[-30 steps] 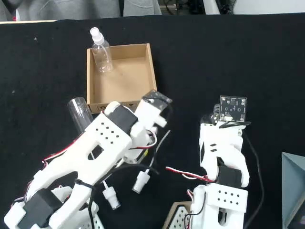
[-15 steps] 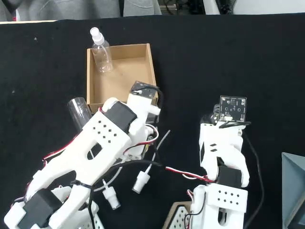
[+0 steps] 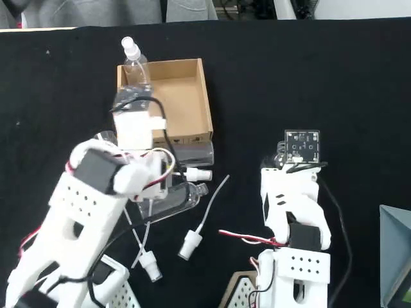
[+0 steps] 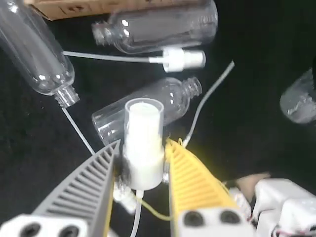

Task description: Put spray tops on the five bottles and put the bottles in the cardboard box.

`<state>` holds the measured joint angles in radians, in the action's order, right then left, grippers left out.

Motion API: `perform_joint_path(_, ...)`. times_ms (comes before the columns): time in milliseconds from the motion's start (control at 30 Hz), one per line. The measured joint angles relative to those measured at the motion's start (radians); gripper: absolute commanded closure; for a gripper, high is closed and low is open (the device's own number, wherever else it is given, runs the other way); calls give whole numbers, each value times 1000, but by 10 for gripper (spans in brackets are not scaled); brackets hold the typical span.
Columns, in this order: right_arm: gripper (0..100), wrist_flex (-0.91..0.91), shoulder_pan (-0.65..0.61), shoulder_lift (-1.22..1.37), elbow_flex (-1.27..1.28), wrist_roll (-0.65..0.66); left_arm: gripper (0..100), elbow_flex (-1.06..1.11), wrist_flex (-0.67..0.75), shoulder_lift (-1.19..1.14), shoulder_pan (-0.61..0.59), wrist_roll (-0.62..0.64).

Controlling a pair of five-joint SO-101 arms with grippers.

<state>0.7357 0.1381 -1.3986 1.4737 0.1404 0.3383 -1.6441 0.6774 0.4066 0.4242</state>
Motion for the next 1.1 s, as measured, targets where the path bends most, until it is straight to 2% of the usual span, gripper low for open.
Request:
perform_joint_path(267, 907, 0, -81, 0, 0, 0, 971, 153, 167, 173, -26, -2)
perform_joint_path(500, 907, 0, -133, 0, 2, 6, 971, 353, 376, 394, -81, -2)
perform_joint_path(567, 907, 12, -135, 0, 2, 41, 971, 404, 423, 466, -100, 2)
perform_joint_path(767, 907, 72, -187, 0, 2, 107, 971, 529, 551, 655, -143, 121)
perform_joint_path(1100, 907, 77, -215, 0, 2, 114, 970, 660, 715, 861, -270, 272)
